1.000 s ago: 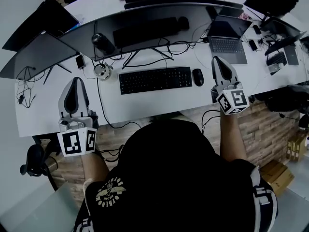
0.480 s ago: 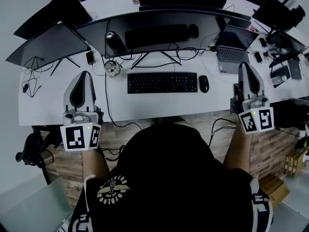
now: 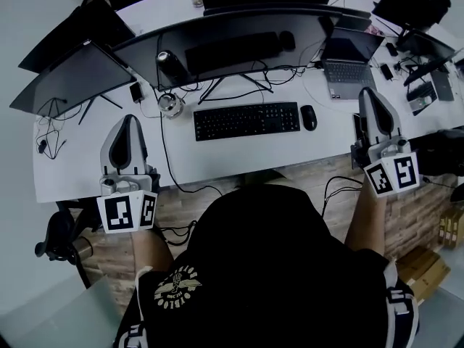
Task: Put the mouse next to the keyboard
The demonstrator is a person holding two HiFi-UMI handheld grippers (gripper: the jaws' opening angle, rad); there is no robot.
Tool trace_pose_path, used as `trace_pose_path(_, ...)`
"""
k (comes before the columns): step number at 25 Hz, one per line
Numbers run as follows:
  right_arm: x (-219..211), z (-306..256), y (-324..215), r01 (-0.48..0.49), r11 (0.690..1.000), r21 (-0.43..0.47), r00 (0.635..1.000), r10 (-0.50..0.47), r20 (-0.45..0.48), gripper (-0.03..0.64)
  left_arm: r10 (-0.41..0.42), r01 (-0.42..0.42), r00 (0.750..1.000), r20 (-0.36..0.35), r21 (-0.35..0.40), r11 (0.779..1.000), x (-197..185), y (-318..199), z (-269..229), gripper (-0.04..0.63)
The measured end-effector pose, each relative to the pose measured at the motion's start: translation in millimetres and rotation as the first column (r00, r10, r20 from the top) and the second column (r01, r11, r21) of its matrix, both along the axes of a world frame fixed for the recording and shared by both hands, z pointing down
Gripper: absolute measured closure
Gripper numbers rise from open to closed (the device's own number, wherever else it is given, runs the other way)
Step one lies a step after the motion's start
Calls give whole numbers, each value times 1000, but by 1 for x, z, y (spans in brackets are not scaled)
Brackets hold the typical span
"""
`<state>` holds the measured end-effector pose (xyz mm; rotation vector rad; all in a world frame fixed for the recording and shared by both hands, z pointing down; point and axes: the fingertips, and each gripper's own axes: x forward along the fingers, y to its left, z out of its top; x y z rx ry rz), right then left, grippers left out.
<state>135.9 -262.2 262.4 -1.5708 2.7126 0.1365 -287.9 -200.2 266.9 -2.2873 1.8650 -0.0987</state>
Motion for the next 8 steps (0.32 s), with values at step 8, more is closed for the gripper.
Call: trace_pose_path(8, 6, 9, 3, -15, 999, -43, 999, 13, -45, 617, 32, -33, 998, -46, -14, 999, 13, -14, 13, 594)
